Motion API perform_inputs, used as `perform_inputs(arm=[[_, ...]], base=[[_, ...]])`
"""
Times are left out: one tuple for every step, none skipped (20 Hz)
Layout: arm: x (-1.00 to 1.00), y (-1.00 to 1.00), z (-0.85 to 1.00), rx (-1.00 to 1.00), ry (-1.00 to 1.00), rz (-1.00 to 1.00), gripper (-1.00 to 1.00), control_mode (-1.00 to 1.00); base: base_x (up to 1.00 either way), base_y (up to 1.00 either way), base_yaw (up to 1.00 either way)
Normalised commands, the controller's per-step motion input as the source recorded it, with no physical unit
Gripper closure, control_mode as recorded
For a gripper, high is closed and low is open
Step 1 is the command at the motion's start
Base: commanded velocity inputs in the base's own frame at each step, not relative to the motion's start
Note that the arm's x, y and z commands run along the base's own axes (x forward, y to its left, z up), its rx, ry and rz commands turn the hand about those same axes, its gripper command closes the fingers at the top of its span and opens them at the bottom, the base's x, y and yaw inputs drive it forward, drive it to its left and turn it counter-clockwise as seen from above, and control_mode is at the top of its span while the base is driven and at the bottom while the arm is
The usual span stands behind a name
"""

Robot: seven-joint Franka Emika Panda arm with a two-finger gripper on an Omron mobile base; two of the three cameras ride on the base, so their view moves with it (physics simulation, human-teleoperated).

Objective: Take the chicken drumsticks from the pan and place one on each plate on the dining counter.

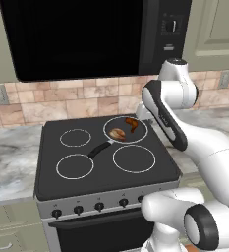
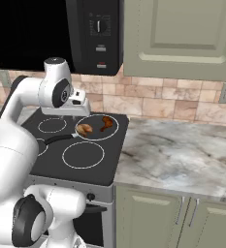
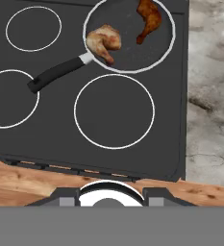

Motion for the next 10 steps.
perform_inputs(arm=[[-0.01, 0.00, 0.00, 0.00, 0.00, 0.00, -1.00, -1.00], [-0.04, 0.00, 0.00, 0.00, 0.00, 0.00, -1.00, -1.00], [-0.10, 0.00, -0.02, 0.00, 0.00, 0.00, -1.00, -1.00], [-0.11, 0.00, -0.06, 0.00, 0.00, 0.00, -1.00, -1.00], [-0.10, 0.00, -0.11, 0.00, 0.00, 0.00, -1.00, -1.00], [-0.06, -0.01, -0.25, -0.04, 0.00, 0.00, -1.00, -1.00], [-0.10, -0.07, -0.24, 0.00, 0.00, 0.00, -1.00, -1.00], [-0.06, -0.10, -0.27, 0.00, 0.00, 0.00, -1.00, -1.00], [0.00, -0.15, -0.31, 0.00, 0.00, 0.00, -1.00, -1.00], [0.00, -0.21, -0.37, 0.00, 0.00, -0.04, -1.00, -1.00]], base=[[0.00, 0.00, 0.00], [0.00, 0.00, 0.00], [0.00, 0.00, 0.00], [0.00, 0.00, 0.00], [0.00, 0.00, 0.00], [0.00, 0.00, 0.00], [0.00, 0.00, 0.00], [0.00, 0.00, 0.00], [0.00, 0.00, 0.00], [0.00, 0.00, 0.00]])
